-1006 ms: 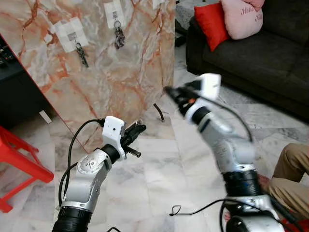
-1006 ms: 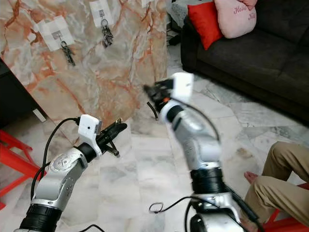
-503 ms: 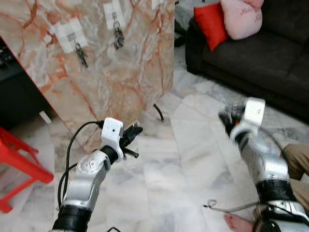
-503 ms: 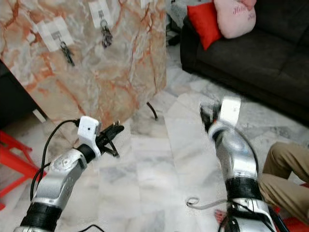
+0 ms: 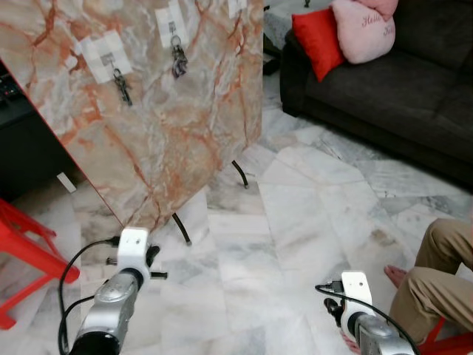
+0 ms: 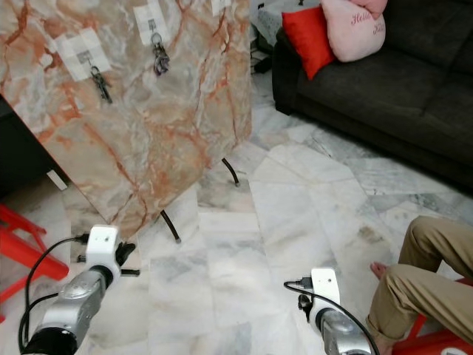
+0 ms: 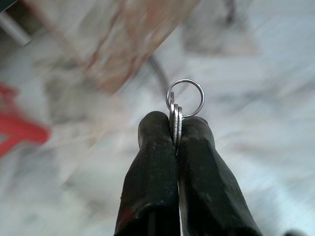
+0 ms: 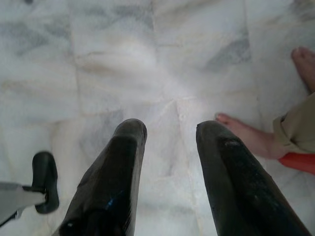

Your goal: Hang keys on a hook

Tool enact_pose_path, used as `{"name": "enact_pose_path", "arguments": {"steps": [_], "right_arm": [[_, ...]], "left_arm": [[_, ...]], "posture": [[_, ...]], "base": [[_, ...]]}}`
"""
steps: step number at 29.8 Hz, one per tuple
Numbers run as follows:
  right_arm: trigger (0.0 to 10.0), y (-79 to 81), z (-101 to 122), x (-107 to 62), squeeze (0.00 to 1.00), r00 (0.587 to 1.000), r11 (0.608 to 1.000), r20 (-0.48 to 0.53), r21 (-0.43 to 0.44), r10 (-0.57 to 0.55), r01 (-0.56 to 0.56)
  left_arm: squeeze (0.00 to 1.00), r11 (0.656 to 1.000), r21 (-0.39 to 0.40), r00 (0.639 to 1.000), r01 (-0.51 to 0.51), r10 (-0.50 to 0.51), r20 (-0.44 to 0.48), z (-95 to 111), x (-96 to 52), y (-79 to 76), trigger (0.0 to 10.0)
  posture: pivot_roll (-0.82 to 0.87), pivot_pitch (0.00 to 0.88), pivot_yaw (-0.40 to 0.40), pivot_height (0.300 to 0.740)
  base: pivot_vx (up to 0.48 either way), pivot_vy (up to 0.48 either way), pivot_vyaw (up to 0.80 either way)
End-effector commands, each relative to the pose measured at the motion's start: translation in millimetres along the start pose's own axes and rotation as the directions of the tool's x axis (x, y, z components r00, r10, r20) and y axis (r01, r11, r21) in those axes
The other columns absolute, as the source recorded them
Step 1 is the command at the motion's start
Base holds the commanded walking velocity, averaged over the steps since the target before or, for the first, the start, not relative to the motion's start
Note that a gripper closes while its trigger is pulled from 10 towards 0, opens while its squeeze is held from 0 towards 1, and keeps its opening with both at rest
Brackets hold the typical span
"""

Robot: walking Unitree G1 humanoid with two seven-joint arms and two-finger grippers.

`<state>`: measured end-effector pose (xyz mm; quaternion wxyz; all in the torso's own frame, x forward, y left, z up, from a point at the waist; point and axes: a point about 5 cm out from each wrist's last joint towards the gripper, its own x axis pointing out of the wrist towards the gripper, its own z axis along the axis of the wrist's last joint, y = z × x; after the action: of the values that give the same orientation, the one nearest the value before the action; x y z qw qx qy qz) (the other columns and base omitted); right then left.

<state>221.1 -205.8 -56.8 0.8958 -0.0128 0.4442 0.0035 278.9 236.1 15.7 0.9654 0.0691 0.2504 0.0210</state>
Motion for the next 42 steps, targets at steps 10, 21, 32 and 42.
{"name": "enact_pose_path", "arguments": {"steps": [10,21,32,42], "right_arm": [[10.0,-8.0,-79,-13.4,0.00,0.983,0.999,-0.176,0.005,-0.044,0.046],[10.0,-34.7,-125,-37.5,0.00,0.973,0.996,-0.224,0.048,-0.062,0.075],[10.0,-39.4,-106,-29.7,0.00,0.973,0.996,-0.214,-0.006,-0.090,0.090],[10.0,-35.7,-101,-26.7,0.00,0.975,0.995,-0.200,0.003,-0.100,0.102]], "left_arm": [[0.00,0.984,0.174,0.929,-0.026,0.088,-0.359,-110,-37.4,8.6,10.0],[0.00,0.993,0.103,0.894,-0.058,0.098,-0.436,-133,-49.1,-1.3,10.0],[0.00,0.992,0.085,0.866,-0.091,0.121,-0.485,-147,-59.2,-1.9,10.0],[0.00,0.991,0.085,0.844,-0.099,0.129,-0.520,-156,-66.6,0.2,10.0]], "posture": [[-0.07,0.061,-0.026,0.740],[-0.07,0.050,-0.037,0.740],[-0.05,0.025,-0.042,0.740],[-0.04,0.000,-0.024,0.740]], "base": [[0.000,0.000,0.00],[0.000,0.000,0.00],[0.000,0.000,0.07],[0.000,0.000,0.80]]}}
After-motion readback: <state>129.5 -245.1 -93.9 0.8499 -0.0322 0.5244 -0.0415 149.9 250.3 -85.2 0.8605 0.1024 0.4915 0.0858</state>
